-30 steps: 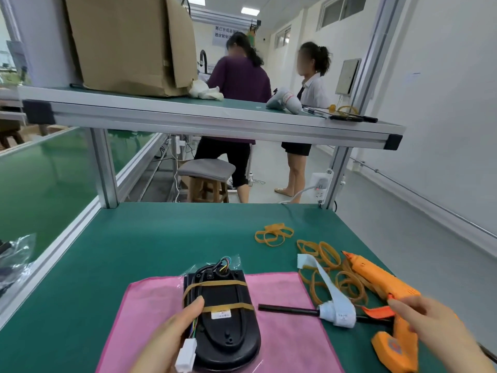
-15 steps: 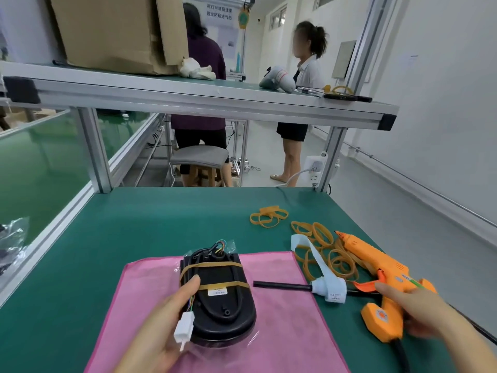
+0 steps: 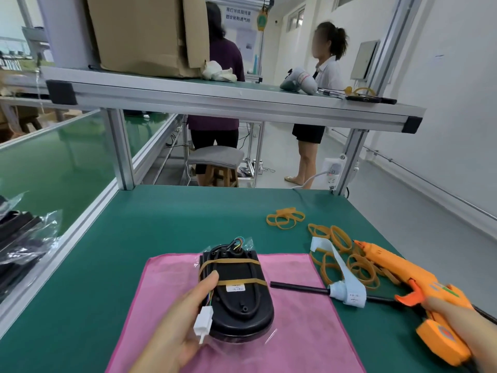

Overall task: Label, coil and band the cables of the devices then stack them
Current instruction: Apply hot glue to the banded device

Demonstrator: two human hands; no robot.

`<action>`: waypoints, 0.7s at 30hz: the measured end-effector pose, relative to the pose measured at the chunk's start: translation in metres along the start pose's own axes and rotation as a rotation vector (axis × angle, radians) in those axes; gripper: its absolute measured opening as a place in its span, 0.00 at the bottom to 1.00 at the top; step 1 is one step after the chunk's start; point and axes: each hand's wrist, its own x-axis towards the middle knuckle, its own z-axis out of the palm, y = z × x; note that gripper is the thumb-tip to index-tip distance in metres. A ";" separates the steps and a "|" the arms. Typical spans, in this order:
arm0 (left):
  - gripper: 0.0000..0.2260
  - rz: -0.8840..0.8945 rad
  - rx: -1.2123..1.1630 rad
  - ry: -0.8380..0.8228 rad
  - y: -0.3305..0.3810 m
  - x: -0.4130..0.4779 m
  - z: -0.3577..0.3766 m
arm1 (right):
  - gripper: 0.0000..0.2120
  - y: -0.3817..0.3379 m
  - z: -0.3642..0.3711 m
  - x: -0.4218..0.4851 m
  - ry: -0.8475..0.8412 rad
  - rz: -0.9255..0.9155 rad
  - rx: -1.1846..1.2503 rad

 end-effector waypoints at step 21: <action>0.21 0.133 0.085 -0.010 -0.004 0.009 0.000 | 0.34 -0.190 0.006 0.041 0.087 0.033 -0.552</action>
